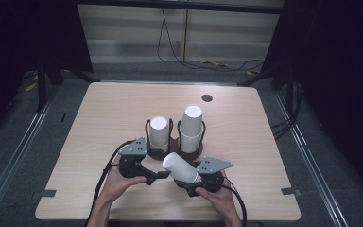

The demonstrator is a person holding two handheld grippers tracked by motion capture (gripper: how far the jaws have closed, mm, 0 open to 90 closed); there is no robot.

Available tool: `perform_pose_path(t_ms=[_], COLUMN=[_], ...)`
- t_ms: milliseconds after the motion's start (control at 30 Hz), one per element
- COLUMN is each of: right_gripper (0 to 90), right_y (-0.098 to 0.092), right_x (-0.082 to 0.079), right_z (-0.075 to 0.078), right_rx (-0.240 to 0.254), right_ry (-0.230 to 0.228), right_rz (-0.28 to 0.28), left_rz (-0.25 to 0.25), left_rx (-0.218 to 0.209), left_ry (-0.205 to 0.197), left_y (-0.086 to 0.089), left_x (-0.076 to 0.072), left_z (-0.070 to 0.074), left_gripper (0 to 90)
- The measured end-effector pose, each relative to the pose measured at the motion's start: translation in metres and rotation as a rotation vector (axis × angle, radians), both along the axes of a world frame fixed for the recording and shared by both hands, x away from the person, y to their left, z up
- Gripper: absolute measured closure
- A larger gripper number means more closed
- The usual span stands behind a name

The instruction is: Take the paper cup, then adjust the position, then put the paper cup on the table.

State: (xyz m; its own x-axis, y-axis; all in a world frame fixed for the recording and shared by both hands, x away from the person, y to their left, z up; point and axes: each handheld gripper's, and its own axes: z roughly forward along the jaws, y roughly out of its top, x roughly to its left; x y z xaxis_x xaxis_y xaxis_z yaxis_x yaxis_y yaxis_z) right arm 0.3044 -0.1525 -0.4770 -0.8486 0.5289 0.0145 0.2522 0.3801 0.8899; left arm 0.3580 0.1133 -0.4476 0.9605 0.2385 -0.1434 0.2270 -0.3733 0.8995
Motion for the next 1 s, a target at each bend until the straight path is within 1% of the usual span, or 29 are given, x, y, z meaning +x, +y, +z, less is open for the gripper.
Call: perform_pose_path(t_ms=[33,67,133,233,267,300,333,367,400,433,467,533,567,600,633,700,733,800,833,867,900,933,1000], right_gripper=[25.6,25.6,25.6,25.8,25.8,25.8,25.9,25.9,25.9,26.0,26.0,26.0,26.0,26.0,26.1,26.2,26.2,26.4,26.5,26.5,26.6,26.7,26.8], right_y=[0.0,0.001,0.001,0.001,0.001,0.002,0.002,0.004,0.004,0.005,0.005,0.005,0.005,0.005,0.005,0.006,0.006,0.007,0.008,0.008,0.009,0.01,0.01], right_x=[0.0,0.0,0.001,0.002,0.002,0.003,0.003,0.005,0.005,0.006,0.006,0.008,0.008,0.008,0.009,0.01,0.011,0.012,0.014,0.014,0.015,0.015,0.015], right_z=[0.0,0.0,0.001,0.003,0.003,0.005,0.006,0.009,0.009,0.01,0.01,0.011,0.012,0.012,0.013,0.014,0.014,0.015,0.016,0.016,0.015,0.015,0.016], right_rx=[0.0,-0.01,-0.023,-0.058,-0.064,-0.079,-0.088,-0.106,-0.106,-0.123,-0.123,-0.134,-0.137,-0.141,-0.15,-0.167,-0.176,-0.191,-0.197,-0.197,-0.218,-0.227,-0.236], right_ry=[0.0,0.0,0.003,0.007,0.01,0.011,0.012,0.012,0.012,0.014,0.014,0.016,0.016,0.017,0.02,0.025,0.024,0.029,0.041,0.041,0.048,0.051,0.052], right_rz=[0.0,-0.001,-0.002,-0.002,0.001,0.001,0.008,0.014,0.014,0.013,0.013,0.011,0.012,0.015,0.017,0.023,0.026,0.032,0.043,0.043,0.052,0.052,0.05], left_rz=[0.0,0.0,0.008,0.018,0.019,0.022,0.017,0.012,0.012,0.04,0.04,0.048,0.049,0.044,0.045,0.033,0.027,0.017,0.008,0.002,-0.004,0.002,0.006], left_rx=[0.0,0.005,-0.001,-0.003,-0.007,-0.017,-0.029,-0.031,-0.039,-0.05,-0.05,-0.052,-0.052,-0.053,-0.045,-0.027,-0.029,-0.03,-0.036,-0.035,-0.026,-0.01,-0.007], left_ry=[0.0,-0.003,-0.007,-0.008,-0.009,-0.007,-0.006,-0.002,-0.004,-0.029,-0.029,-0.066,-0.07,-0.068,-0.056,-0.036,-0.013,0.002,0.012,0.016,0.013,0.008,0.019], left_y=[0.0,0.001,0.001,0.001,0.001,0.001,0.001,0.002,0.002,0.003,0.003,0.005,0.005,0.006,0.006,0.008,0.008,0.009,0.009,0.009,0.009,0.009,0.009], left_x=[0.0,0.0,0.0,0.001,0.001,0.001,0.001,0.001,0.001,0.0,0.0,-0.002,-0.002,-0.002,-0.001,-0.001,0.0,0.0,0.0,0.001,0.001,0.002,0.003], left_z=[0.0,0.0,-0.001,-0.001,-0.002,-0.002,-0.002,-0.002,-0.002,-0.001,-0.001,0.001,0.002,0.002,0.002,0.001,0.001,0.0,0.0,0.0,0.0,0.0,0.001], left_gripper=[17.3,17.3,17.4,17.6,17.7,19.8,19.8,22.5,22.5,22.9,23.7,25.4,25.4,25.0,23.3,22.3,22.4,22.6,25.1,25.1,22.5,20.8,18.6])
